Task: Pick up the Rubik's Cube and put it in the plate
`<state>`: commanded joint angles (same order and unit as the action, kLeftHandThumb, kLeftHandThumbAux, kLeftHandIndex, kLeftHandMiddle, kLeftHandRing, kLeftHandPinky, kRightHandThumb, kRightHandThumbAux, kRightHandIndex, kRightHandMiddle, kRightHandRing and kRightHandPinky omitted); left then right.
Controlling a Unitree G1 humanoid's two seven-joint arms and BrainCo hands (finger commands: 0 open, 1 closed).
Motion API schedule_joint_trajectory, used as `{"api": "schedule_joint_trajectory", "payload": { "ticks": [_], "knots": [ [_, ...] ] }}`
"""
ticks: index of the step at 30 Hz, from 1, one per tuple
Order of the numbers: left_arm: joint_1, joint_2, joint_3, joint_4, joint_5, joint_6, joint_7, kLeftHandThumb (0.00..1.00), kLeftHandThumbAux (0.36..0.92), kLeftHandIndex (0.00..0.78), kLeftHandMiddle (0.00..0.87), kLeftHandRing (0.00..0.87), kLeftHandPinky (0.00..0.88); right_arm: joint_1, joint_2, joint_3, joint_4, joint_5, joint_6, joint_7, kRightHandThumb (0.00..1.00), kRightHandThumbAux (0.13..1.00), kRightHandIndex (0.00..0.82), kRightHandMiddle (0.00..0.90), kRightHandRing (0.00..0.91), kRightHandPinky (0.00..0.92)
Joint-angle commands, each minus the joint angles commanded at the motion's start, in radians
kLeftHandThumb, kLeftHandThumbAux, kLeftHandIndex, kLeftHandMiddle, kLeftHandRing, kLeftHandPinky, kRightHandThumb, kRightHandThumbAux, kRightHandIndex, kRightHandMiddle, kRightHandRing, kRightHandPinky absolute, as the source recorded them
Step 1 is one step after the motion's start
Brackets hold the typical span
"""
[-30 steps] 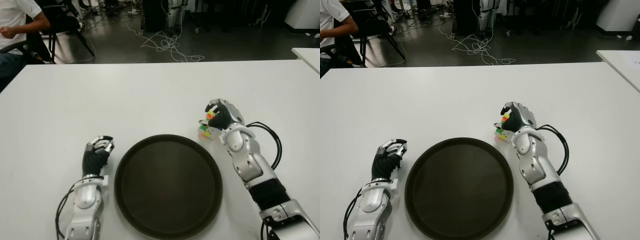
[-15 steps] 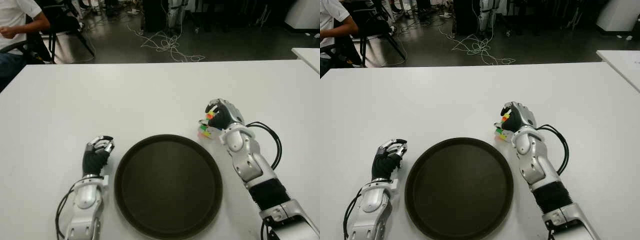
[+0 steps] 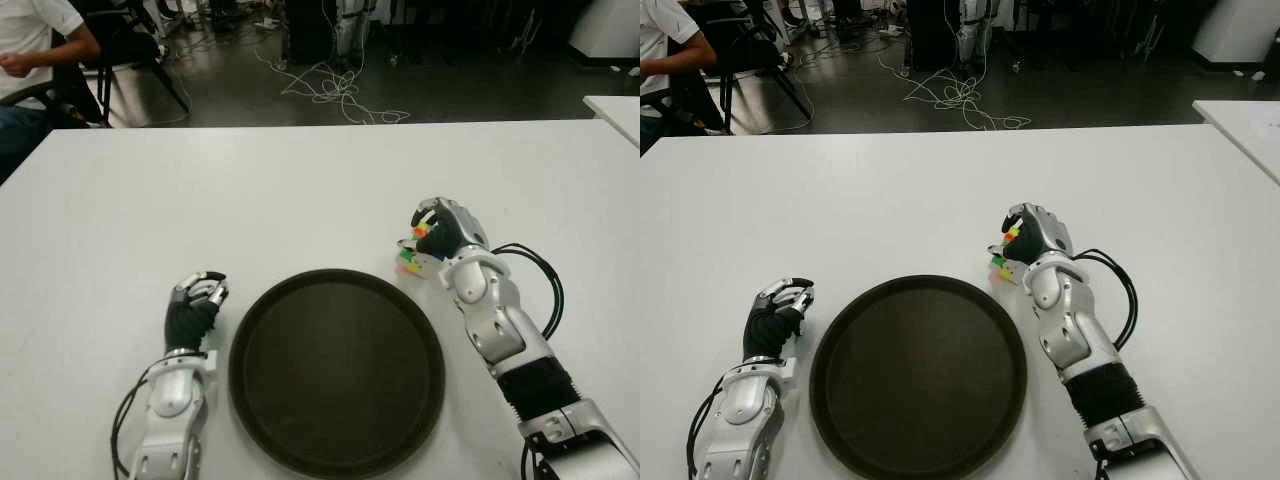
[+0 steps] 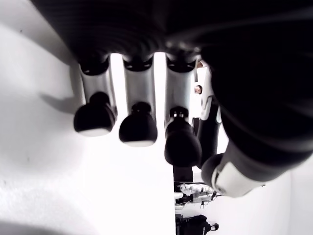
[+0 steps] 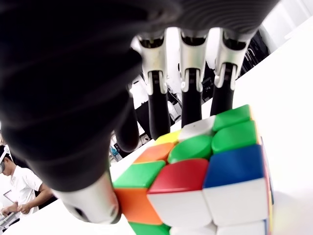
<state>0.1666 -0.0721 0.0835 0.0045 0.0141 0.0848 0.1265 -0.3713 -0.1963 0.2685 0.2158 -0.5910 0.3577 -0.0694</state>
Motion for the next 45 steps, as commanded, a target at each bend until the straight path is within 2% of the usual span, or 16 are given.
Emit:
{"api": "schedule_joint_trajectory", "payload": {
  "ticks": [13, 23, 32, 45],
  "knots": [
    [0.004, 0.003, -0.006, -0.013, 0.007, 0.018, 0.000, 0.712, 0.704, 0.444, 0.821, 0.830, 0.822, 0.004, 0.000, -0.004, -0.004, 0.005, -0.006, -0.002, 0.285, 0.880, 0.661, 0.788, 0.804, 0.801],
    [0.004, -0.002, -0.005, -0.016, 0.013, 0.026, 0.012, 0.713, 0.703, 0.444, 0.823, 0.832, 0.830, 0.004, 0.001, -0.003, -0.005, 0.001, -0.005, -0.006, 0.248, 0.882, 0.675, 0.798, 0.814, 0.809],
    [0.002, -0.008, -0.002, -0.008, 0.003, 0.014, 0.019, 0.712, 0.703, 0.444, 0.818, 0.831, 0.826, 0.003, 0.000, -0.001, -0.001, -0.004, -0.005, -0.012, 0.264, 0.877, 0.683, 0.802, 0.819, 0.816],
    [0.005, 0.001, -0.005, 0.002, 0.002, -0.004, 0.010, 0.711, 0.704, 0.444, 0.819, 0.829, 0.822, 0.005, 0.010, -0.016, -0.015, 0.005, 0.006, -0.018, 0.155, 0.898, 0.706, 0.804, 0.819, 0.811]
  ]
}}
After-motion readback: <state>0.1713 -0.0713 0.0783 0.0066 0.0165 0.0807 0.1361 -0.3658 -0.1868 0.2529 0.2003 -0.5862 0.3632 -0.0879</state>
